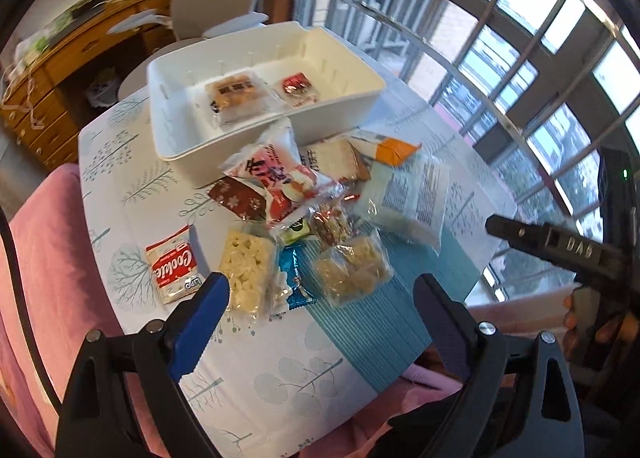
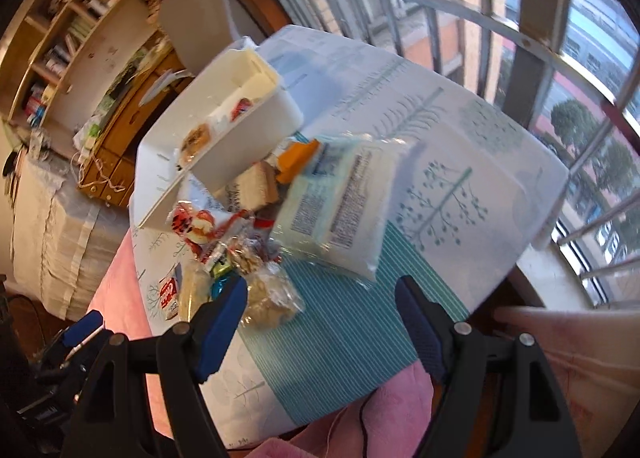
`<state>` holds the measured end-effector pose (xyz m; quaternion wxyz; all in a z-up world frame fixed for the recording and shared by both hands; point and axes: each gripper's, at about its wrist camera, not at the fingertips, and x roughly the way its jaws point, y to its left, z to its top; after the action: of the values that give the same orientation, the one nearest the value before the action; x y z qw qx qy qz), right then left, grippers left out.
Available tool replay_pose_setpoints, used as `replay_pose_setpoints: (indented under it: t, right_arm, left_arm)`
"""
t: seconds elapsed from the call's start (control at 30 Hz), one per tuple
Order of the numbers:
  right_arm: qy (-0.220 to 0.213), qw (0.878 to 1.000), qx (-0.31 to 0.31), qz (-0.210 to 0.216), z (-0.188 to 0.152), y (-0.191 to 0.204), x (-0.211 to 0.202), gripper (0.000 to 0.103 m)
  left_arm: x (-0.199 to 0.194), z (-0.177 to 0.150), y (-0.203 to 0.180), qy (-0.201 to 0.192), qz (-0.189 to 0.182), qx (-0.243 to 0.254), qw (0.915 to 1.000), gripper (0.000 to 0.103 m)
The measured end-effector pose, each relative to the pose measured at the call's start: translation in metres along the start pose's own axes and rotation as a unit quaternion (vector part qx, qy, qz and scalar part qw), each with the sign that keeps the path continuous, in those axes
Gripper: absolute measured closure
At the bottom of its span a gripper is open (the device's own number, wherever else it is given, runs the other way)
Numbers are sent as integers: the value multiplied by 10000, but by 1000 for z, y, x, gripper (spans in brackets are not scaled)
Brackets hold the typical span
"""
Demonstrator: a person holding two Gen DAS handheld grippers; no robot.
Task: Organize snacks
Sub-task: 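Withdraw both open tools from the basket toward the remaining snacks, then grasp clear printed bag with right tool while left tool grasps beige crumb bag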
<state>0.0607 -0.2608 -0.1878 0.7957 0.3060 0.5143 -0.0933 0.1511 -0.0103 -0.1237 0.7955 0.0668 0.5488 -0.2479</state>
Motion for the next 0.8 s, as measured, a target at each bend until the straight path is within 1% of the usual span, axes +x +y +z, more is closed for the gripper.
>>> replay_pose_setpoints:
  t: [0.1,0.17,0.27,0.33,0.53,0.67,0.8]
  right_arm:
    - [134,9992,367,106,3,-13,3,26]
    - [177,9985,503,110,4,-19,6,26]
    - [292,9972,676,156,10,-25,14,26]
    - [426,9954,826,223,13,-29,22,24]
    - [880,9848,1422,478,28,-38,52,18]
    - [1086,9779,1714,508,37,-41,69,16]
    - [1318,9683,2043,563,42,-42,89,14]
  left_arm:
    - [9,3,-5,136,-14,249,9996,10]
    - [18,5,-10,284,3,465,9985,10]
    - [35,9,-19,555,4,852,9948,9]
    - [45,11,-24,702,65,1019,9923,7]
    - [78,24,-26,1133,244,1105,9871,7]
    - [98,29,-24,1437,212,1149,9827,7]
    - [116,29,-26,1702,138,1228,9776,7]
